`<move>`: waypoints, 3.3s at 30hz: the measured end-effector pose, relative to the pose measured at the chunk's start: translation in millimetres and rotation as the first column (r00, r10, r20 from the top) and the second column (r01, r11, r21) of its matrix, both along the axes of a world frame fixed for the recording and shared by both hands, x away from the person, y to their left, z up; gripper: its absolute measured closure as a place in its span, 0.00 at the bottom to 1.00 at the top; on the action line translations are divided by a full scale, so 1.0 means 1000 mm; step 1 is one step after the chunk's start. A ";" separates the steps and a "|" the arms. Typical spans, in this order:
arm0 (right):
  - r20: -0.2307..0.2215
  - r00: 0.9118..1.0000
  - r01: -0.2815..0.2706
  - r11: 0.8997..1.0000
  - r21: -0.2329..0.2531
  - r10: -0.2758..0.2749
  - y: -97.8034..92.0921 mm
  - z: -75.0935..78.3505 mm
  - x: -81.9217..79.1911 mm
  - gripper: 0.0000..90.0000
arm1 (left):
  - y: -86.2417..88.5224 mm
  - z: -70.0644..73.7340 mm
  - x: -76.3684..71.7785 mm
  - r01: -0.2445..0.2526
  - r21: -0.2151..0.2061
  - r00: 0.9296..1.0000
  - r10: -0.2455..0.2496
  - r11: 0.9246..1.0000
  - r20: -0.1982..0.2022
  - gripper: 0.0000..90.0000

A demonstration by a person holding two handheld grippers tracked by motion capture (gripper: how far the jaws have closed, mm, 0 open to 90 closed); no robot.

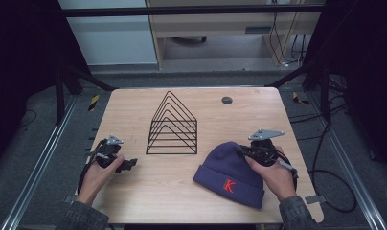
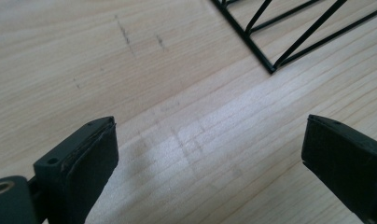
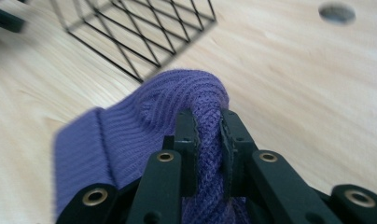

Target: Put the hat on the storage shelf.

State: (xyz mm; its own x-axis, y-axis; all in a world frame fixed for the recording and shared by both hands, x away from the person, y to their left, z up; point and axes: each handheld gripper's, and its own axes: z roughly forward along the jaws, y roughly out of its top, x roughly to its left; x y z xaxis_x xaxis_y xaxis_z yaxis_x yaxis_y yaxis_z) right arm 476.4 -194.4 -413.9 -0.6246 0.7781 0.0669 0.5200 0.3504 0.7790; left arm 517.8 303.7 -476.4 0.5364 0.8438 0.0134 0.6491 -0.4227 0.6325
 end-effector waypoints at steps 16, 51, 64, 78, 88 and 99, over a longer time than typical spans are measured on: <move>0.180 0.972 -0.159 0.987 0.023 0.152 0.029 0.068 -0.030 0.89 | -0.002 0.040 -0.017 0.041 -0.147 0.983 -0.014 0.988 0.183 0.04; 0.380 0.923 -0.086 0.995 0.048 0.062 0.056 0.210 0.045 0.88 | -0.072 0.184 0.005 0.307 -0.214 0.922 -0.234 0.928 0.308 0.05; 0.385 0.919 -0.131 0.987 0.091 0.087 0.090 0.222 0.061 0.88 | -0.081 0.188 0.007 0.319 -0.221 0.915 -0.239 0.921 0.325 0.06; 0.390 0.907 -0.210 0.974 0.084 0.162 0.127 0.226 0.060 0.88 | -0.086 0.185 0.016 0.337 -0.202 0.911 -0.264 0.920 0.318 0.08; 0.386 0.900 -0.248 0.966 0.075 0.201 0.144 0.222 0.059 0.88 | -0.086 0.181 0.019 0.359 -0.198 0.911 -0.297 0.912 0.285 0.17; 0.380 0.902 -0.247 0.967 0.062 0.206 0.146 0.218 0.061 0.88 | -0.085 0.184 0.017 0.356 -0.167 0.904 -0.294 0.919 0.309 0.76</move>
State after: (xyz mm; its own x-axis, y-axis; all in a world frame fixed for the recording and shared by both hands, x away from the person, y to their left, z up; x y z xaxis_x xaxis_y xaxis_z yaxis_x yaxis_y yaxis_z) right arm 537.7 -47.9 -195.5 -0.7790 0.6139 -0.1277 0.1057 0.3293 0.9383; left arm 534.9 218.8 -292.9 0.7824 0.6217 0.0374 0.2878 -0.4140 0.8636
